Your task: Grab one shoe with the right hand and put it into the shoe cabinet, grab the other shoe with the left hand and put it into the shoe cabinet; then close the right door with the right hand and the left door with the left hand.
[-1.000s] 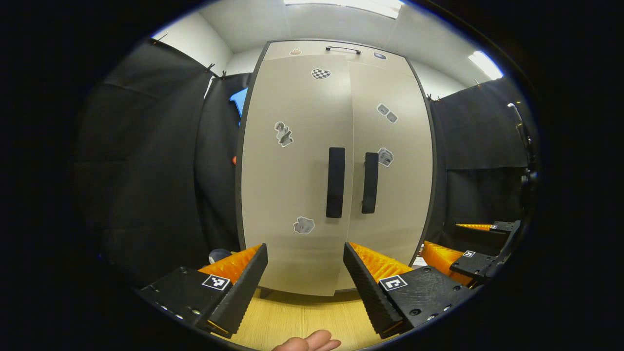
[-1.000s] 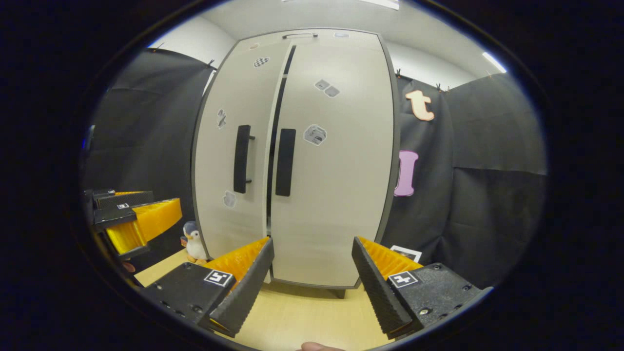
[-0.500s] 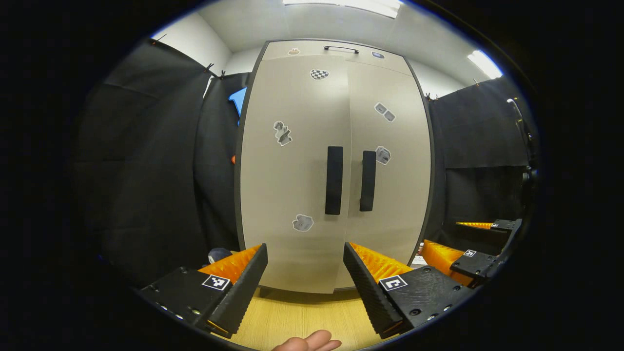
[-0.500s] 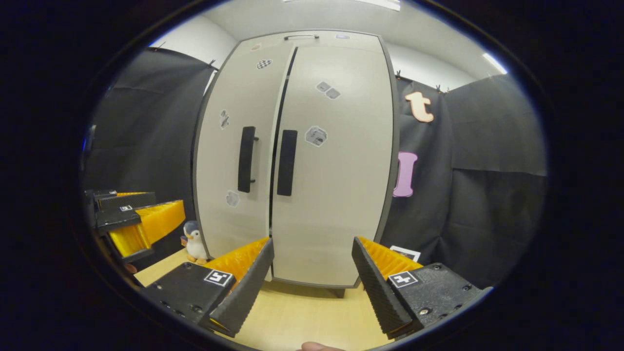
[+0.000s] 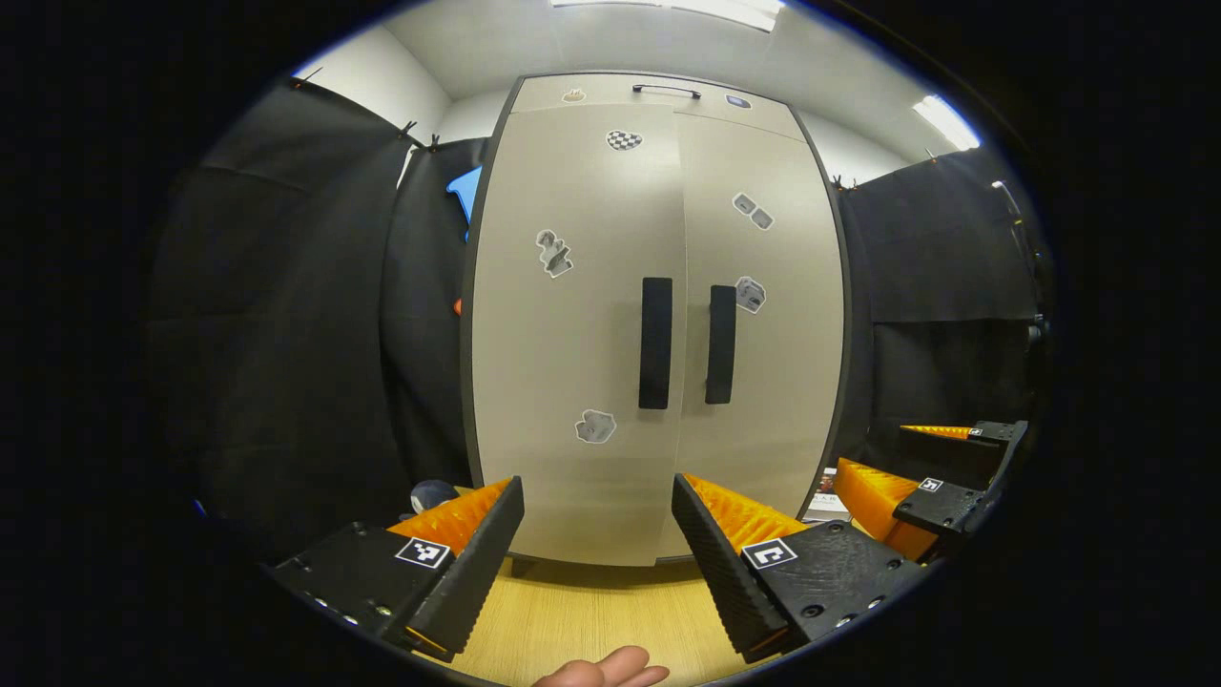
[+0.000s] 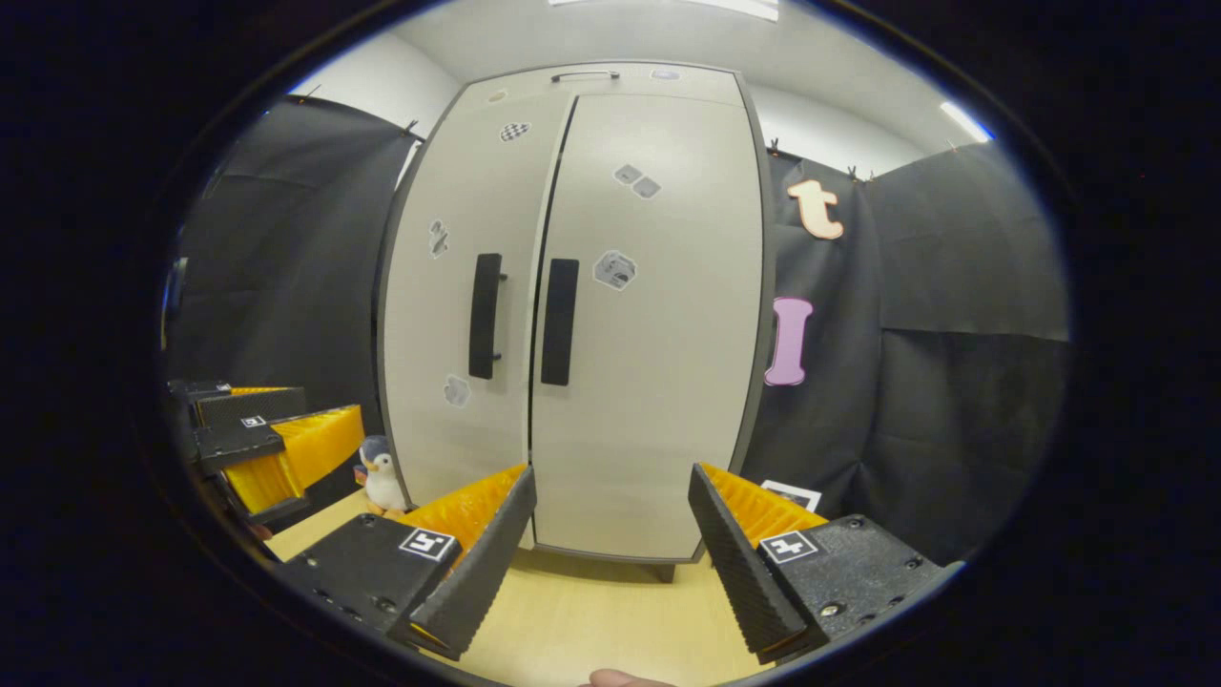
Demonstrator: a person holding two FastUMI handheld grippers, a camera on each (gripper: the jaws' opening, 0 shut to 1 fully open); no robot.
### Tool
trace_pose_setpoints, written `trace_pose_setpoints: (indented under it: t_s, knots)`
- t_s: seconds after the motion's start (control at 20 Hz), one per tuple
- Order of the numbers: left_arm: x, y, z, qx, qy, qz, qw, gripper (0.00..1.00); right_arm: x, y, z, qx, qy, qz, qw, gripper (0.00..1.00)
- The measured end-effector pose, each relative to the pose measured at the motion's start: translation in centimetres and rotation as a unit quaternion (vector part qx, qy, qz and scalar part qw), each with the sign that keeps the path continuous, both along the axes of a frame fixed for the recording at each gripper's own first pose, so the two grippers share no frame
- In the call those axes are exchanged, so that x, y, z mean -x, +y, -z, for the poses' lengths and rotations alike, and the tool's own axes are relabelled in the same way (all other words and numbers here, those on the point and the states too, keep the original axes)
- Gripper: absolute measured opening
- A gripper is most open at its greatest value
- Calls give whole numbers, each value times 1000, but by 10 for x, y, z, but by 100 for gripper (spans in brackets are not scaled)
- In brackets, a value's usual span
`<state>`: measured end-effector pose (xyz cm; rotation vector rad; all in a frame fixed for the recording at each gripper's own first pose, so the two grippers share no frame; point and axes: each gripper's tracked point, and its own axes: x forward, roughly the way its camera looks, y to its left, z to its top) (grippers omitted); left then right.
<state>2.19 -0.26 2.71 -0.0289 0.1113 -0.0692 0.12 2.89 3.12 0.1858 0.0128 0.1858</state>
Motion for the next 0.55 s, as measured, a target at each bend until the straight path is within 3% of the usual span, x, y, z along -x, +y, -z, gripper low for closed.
trace_pose_setpoints:
  t_s: [0.55]
  knots:
    - [3, -9, 2, 4, 4, 19, 1000, 95, 3, 0, 1, 1, 2, 1, 1000, 100]
